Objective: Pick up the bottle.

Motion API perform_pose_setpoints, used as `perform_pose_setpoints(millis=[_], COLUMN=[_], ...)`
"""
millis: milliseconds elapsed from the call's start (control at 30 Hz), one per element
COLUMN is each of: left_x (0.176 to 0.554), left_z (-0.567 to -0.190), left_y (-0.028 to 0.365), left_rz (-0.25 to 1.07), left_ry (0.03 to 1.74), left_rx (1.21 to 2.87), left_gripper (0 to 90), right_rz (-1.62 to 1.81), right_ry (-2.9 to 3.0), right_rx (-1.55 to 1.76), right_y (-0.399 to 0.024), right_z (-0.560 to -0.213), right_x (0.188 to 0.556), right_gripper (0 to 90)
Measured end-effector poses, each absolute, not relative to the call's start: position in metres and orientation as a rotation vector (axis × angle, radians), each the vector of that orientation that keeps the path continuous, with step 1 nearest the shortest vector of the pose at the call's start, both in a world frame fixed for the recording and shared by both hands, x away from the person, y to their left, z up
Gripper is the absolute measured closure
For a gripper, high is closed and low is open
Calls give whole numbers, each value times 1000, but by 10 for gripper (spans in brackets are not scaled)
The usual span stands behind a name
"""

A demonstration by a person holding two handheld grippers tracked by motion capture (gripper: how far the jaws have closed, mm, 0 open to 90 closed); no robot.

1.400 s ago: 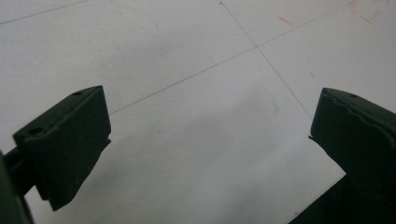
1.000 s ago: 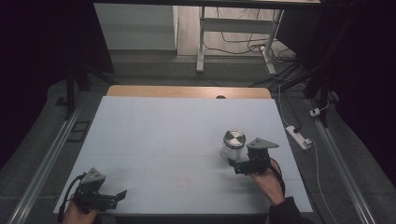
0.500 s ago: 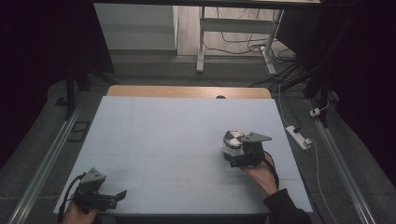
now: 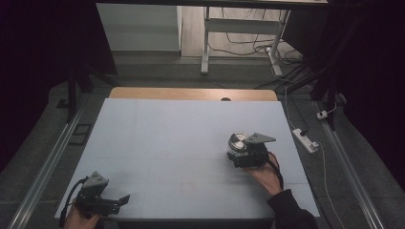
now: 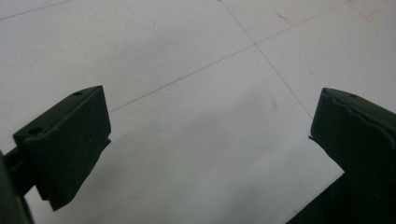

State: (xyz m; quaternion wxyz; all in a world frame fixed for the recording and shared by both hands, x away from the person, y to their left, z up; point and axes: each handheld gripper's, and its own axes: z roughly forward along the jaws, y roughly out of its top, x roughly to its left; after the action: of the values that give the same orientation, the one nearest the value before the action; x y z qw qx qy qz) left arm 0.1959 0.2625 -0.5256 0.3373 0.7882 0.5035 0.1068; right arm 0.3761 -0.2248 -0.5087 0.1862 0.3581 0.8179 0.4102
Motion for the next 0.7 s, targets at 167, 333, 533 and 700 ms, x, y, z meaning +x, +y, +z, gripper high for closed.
perform_pose_setpoints(millis=[167,333,533,700], left_x=[196,196,196,196], left_z=[-526,-526,-526,-526], left_y=[262,262,262,262], left_rz=[279,279,277,275], left_ry=[1314,1313,1311,1310], left_rx=[2060,2060,2059,2056], left_gripper=[0,0,0,0], right_rz=[1153,1144,1135,1132], right_ry=[2313,2306,2305,2313], right_rx=[987,987,986,978], right_y=[-225,-224,-224,-224], right_z=[-507,-507,-506,-504], right_x=[375,374,373,372], right_gripper=[137,141,143,144])
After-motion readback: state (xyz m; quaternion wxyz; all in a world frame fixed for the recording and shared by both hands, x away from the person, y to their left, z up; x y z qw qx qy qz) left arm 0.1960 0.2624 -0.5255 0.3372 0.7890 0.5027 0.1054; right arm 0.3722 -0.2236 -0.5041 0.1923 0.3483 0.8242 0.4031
